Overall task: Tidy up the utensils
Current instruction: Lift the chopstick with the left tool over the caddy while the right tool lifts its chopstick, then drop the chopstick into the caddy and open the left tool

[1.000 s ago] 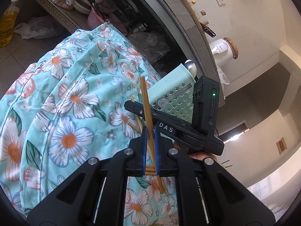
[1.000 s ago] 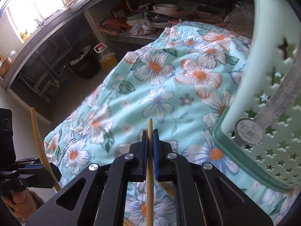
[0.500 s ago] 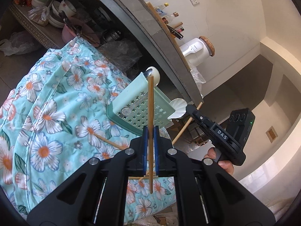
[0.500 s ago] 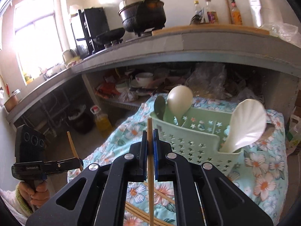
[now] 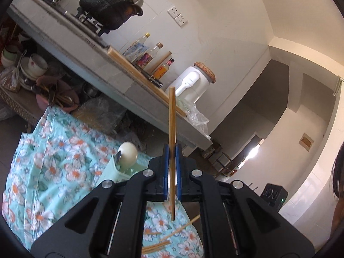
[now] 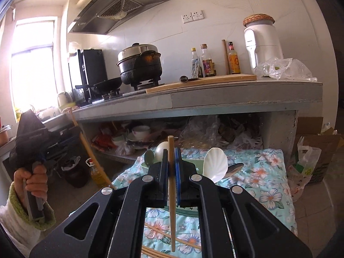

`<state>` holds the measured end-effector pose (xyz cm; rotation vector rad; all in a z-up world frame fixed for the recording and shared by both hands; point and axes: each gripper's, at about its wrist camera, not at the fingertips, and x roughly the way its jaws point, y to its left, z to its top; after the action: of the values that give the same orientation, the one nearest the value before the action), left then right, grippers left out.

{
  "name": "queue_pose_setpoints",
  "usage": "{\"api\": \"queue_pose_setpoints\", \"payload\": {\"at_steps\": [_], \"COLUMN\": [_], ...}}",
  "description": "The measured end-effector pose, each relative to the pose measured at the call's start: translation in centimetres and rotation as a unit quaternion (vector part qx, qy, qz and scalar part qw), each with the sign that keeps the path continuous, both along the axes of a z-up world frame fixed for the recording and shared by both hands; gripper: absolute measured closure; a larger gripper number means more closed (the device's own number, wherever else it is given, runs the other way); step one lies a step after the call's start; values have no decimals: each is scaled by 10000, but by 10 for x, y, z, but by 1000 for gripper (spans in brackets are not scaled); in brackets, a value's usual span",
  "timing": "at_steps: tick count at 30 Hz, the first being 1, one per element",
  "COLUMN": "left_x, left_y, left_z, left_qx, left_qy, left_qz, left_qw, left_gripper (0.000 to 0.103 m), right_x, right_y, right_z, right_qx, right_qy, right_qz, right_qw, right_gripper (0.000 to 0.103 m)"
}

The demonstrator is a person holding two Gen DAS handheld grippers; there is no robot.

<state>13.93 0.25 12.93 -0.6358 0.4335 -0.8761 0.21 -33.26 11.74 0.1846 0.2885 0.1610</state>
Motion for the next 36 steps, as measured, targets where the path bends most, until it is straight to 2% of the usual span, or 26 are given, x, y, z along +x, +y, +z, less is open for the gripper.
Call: {"api": "queue_pose_setpoints", "payload": {"at_steps": [2, 5, 11, 15, 18, 20, 22, 24, 28, 32, 36], "left_x": [12, 29, 53, 70, 80, 82, 83, 79, 71, 56, 36], "left_y": [-11, -32, -78, -103, -111, -110, -108, -104, -95, -83, -72], "left_z": [13, 26, 20, -4, -23, -35, -44, -51, -58, -60, -59], "left_qx": [-93, 94, 941, 1433, 1619, 1608, 1560, 1500, 1355, 1268, 1291], "left_qy": [-191, -517, -936, -820, -572, -379, -191, -80, 49, 49, -28], "left_qz": [90, 291, 622, 601, 585, 577, 499, 476, 440, 410, 339], "left_qw": [9997, 9982, 9892, 9844, 9834, 9846, 9863, 9875, 9898, 9911, 9910], "left_gripper": [99, 99, 99, 98, 98, 98, 91, 80, 73, 70, 65], "right_x": [-2, -5, -7, -5, -4, -4, -4, -3, -2, 0, 7], "right_y": [-2, -4, -13, -16, -16, -15, -14, -14, -14, -13, -16], "right_z": [-1, -3, -7, -9, -10, -10, -10, -9, -7, 6, 32], "right_qx": [41, 96, 235, 266, 279, 262, 247, 241, 297, 324, 402], "right_qy": [-9, -13, -7, 37, 49, 60, 80, 93, 77, -103, -496], "right_qz": [-1, 7, -5, -7, -11, -15, -23, -36, -38, -6, 10], "right_qw": [10000, 10000, 9997, 9996, 9996, 9996, 9997, 9997, 9995, 9994, 9980], "right_gripper": [97, 97, 97, 97, 97, 97, 97, 97, 97, 97, 97]}}
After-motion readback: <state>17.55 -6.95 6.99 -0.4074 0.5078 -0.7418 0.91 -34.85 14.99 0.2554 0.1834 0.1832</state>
